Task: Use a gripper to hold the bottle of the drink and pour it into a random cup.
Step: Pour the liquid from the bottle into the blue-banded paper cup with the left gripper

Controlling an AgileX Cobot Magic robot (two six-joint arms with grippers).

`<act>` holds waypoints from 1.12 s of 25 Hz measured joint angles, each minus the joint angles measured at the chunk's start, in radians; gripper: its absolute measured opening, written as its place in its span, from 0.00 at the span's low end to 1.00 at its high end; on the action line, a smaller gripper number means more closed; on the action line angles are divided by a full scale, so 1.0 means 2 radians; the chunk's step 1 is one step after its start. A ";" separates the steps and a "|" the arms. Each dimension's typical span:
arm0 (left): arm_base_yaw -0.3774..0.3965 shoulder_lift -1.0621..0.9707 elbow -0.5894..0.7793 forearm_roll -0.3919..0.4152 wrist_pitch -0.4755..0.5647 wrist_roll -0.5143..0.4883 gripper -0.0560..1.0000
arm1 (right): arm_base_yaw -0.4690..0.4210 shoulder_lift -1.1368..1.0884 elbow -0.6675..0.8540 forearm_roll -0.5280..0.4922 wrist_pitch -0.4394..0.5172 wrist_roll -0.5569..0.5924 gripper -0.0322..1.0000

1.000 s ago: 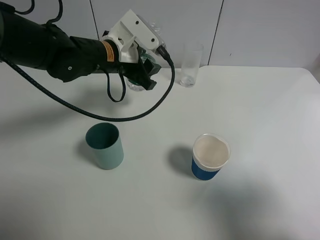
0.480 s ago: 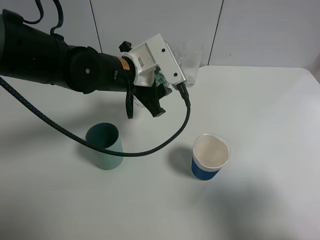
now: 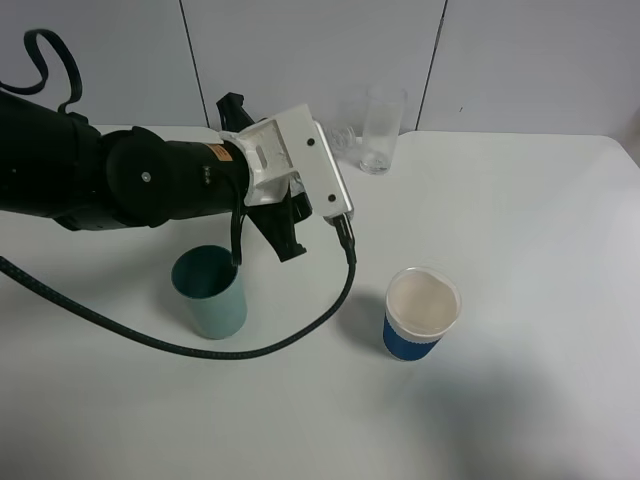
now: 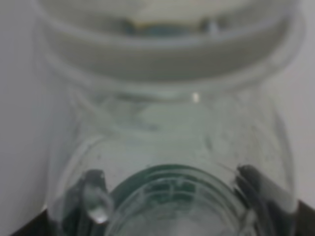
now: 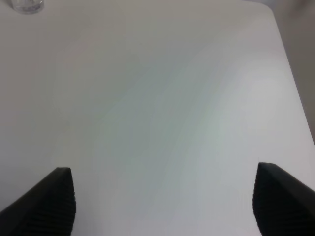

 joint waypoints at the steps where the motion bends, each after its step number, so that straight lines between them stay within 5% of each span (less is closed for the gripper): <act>1: -0.009 0.000 0.001 -0.029 -0.005 0.036 0.57 | 0.000 0.000 0.000 0.000 0.000 0.000 0.75; 3: -0.039 0.000 0.001 -0.105 -0.026 0.126 0.57 | 0.000 0.000 0.000 0.000 0.000 0.000 0.75; 8: -0.073 0.000 0.001 -0.187 -0.050 0.233 0.57 | 0.000 0.000 0.000 0.000 0.000 0.000 0.75; 28: -0.130 0.044 0.001 -0.273 -0.139 0.283 0.57 | 0.000 0.000 0.000 0.000 0.000 0.000 0.75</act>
